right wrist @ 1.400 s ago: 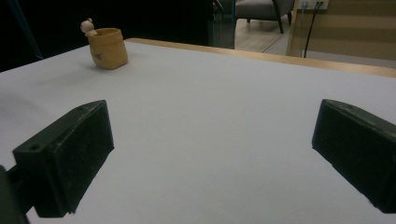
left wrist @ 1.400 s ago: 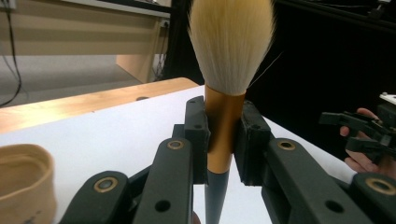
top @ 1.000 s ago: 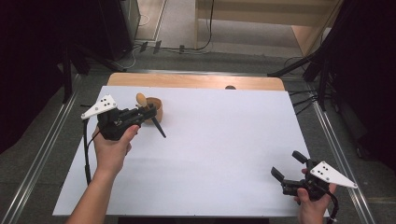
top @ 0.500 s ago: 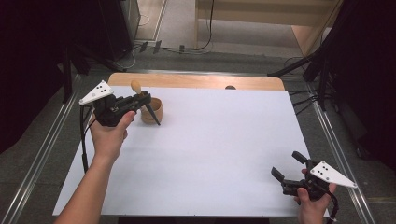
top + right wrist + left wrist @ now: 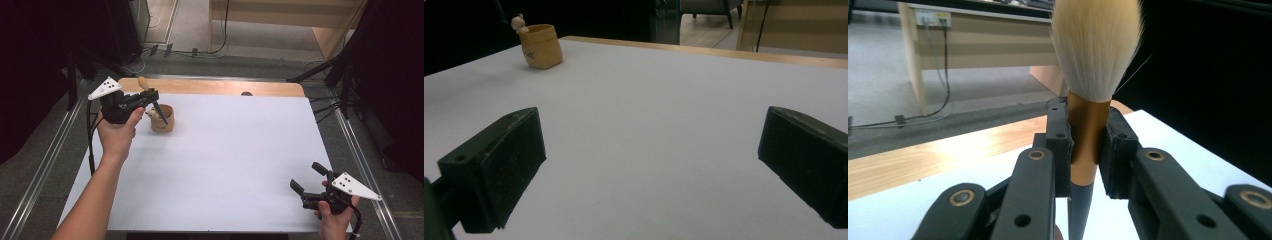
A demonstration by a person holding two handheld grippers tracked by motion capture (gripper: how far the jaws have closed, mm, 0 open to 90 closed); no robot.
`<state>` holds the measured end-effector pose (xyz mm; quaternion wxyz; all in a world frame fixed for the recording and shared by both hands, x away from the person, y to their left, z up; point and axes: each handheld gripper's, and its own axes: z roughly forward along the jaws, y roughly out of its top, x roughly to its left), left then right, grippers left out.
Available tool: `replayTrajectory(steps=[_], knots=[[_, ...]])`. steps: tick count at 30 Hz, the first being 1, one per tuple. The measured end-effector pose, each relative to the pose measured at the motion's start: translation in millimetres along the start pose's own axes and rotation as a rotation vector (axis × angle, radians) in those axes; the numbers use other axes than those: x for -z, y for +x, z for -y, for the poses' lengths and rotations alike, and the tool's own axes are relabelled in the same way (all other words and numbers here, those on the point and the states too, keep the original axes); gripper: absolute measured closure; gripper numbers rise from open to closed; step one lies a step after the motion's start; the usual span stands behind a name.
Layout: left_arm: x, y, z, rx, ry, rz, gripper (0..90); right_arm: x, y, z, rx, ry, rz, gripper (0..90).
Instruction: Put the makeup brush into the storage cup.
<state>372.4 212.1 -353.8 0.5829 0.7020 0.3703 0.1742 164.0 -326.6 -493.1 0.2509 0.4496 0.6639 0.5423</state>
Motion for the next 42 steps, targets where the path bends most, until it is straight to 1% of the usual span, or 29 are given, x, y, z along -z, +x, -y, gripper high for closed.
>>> replayTrajectory(steps=[7, 15, 21, 28, 35, 42], knots=[[-4.6, 7.6, -6.3, 0.003, -0.021, -0.039, 77.9, 0.0, -0.4, 0.4, 0.003, 0.001, -0.001, 0.0], [-13.7, 14.3, -8.8, 0.000, -0.021, -0.080, 77.9, -0.1, -0.8, 0.6, 0.003, 0.001, -0.001, 0.0], [-20.9, 17.4, -4.8, 0.003, -0.014, -0.103, 77.9, -0.1, -0.9, 0.5, 0.002, 0.001, 0.000, 0.0], [-27.8, 20.5, -0.3, 0.009, 0.000, -0.119, 77.8, -0.5, -1.4, 0.7, -0.001, 0.001, -0.004, 0.0], [-33.3, 22.2, 7.0, 0.003, 0.018, -0.132, 77.8, -0.7, -1.3, 0.8, -0.003, 0.004, -0.004, 0.0], [-37.4, 26.0, 16.7, 0.021, 0.031, -0.138, 77.9, -1.2, -1.6, 1.2, -0.003, 0.006, -0.003, 0.0]])
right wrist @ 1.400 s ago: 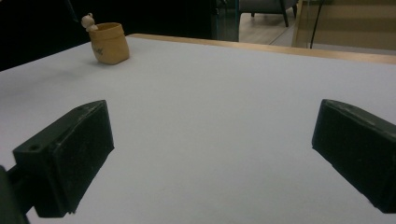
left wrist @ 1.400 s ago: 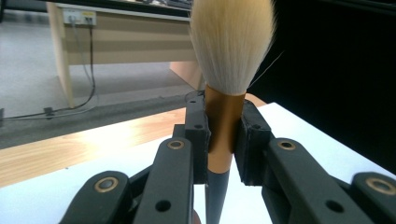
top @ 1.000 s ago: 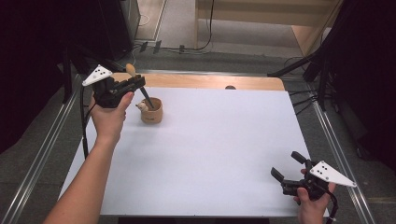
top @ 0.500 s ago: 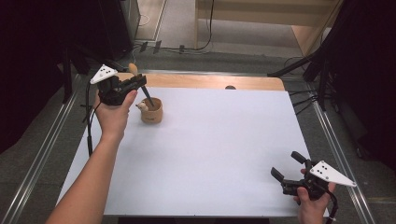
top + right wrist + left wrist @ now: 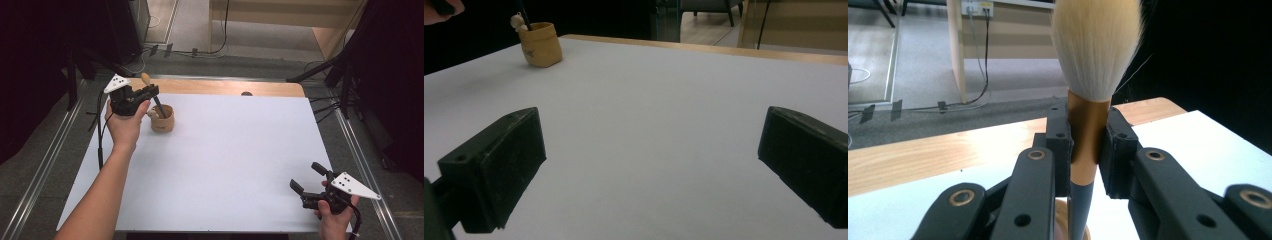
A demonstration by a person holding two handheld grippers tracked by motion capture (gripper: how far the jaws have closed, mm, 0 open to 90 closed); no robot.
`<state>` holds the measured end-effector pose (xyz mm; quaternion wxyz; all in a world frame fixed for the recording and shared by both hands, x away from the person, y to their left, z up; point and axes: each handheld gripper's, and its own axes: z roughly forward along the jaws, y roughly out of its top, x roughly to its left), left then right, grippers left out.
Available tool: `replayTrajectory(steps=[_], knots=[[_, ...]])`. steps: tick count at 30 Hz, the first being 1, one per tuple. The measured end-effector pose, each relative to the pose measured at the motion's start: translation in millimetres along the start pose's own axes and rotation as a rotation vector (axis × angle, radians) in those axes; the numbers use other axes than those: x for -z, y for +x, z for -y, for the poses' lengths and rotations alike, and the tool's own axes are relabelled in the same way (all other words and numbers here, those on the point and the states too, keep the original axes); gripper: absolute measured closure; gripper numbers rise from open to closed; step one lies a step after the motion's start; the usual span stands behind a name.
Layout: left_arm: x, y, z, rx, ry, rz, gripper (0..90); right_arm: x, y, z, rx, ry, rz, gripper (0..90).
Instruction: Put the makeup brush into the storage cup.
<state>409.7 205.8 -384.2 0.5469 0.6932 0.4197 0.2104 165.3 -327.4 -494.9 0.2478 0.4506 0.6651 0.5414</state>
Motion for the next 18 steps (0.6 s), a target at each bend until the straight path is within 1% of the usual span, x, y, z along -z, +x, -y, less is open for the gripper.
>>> replayTrajectory(steps=[11, 14, 18], knots=[[-7.6, -0.3, 9.0, -0.007, 0.029, -0.008, 77.8, -0.7, 0.0, 0.2, 0.003, 0.002, -0.001, 0.0], [-10.2, -0.2, 12.1, -0.001, 0.035, -0.009, 77.8, -0.7, 0.0, 0.3, 0.003, 0.003, -0.001, 0.0], [-14.6, 0.8, 16.4, -0.008, 0.050, -0.013, 77.8, -0.7, 0.1, 0.2, 0.005, 0.002, -0.001, 0.0]])
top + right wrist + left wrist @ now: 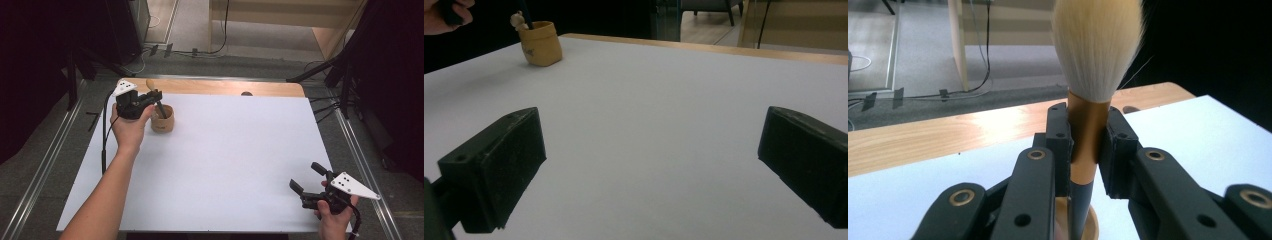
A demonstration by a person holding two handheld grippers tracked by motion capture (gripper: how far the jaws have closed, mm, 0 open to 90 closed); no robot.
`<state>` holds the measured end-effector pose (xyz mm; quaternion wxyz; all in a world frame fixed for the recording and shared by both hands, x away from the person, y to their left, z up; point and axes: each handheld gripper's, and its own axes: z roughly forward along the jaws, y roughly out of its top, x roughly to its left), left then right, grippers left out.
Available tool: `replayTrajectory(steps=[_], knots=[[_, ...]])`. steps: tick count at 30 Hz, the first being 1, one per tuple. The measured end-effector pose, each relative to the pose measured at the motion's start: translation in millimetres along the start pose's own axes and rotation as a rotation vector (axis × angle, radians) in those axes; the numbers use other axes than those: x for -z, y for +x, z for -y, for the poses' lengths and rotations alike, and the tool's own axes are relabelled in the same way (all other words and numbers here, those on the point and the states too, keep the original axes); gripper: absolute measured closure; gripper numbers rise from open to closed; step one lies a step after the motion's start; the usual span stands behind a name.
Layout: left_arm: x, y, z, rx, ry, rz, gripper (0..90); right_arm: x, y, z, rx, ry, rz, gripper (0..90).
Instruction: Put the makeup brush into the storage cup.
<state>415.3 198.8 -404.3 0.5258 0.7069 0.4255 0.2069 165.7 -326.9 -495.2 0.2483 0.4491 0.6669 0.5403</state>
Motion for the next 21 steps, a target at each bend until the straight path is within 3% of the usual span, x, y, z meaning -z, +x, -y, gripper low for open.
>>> replayTrajectory(steps=[14, 21], knots=[[-13.6, 4.2, 16.7, 0.007, 0.055, -0.023, 77.8, -1.0, 0.1, 0.6, -0.002, 0.005, 0.000, 0.0], [-16.2, 3.4, 18.5, -0.011, 0.066, -0.033, 77.3, -1.3, -0.3, 1.1, -0.002, 0.007, -0.001, 0.0]])
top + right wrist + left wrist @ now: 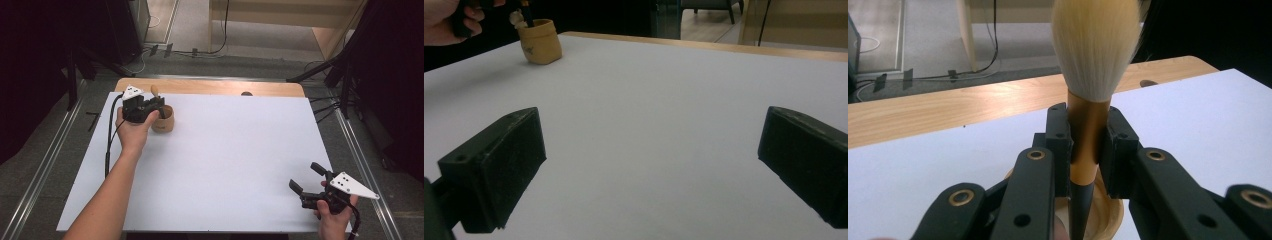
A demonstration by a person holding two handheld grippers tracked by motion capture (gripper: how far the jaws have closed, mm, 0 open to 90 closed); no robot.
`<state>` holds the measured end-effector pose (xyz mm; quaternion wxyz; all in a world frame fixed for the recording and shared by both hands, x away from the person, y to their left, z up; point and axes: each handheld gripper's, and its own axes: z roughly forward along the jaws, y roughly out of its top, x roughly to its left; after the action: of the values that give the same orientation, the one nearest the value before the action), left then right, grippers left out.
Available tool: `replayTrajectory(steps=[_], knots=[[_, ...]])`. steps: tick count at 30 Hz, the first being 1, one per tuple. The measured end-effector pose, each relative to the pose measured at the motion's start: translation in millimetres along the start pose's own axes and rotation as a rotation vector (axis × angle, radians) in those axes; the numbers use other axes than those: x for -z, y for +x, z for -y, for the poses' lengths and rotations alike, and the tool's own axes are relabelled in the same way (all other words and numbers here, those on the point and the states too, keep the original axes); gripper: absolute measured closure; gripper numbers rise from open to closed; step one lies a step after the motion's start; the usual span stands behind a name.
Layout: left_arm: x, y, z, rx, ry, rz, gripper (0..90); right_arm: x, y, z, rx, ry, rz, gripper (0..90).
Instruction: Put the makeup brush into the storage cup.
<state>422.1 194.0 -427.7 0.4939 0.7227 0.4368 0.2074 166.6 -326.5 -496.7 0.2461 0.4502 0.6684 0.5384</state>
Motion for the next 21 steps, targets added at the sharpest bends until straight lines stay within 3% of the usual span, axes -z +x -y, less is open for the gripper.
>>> replayTrajectory(steps=[2, 7, 9, 15, 21], knots=[[0.3, 0.9, 0.2, 0.001, 0.010, -0.004, 72.0, 0.0, -0.1, 0.2, -0.001, 0.001, 0.001, 0.0], [2.7, 6.6, 2.3, 0.034, 0.065, -0.014, 34.8, 0.2, -0.2, 0.1, 0.000, 0.000, 0.001, 0.0], [4.5, 8.6, 3.7, 0.047, 0.079, -0.018, 26.7, 0.4, -0.1, 0.1, -0.002, 0.000, 0.002, 0.0], [9.6, 10.1, 9.2, 0.045, 0.091, -0.034, 14.0, -0.1, 0.3, 0.4, -0.005, 0.002, 0.001, 0.0], [20.6, 9.8, 14.2, 0.053, 0.038, -0.007, 7.9, -0.1, 0.1, 0.7, -0.006, 0.003, 0.002, 0.0]])
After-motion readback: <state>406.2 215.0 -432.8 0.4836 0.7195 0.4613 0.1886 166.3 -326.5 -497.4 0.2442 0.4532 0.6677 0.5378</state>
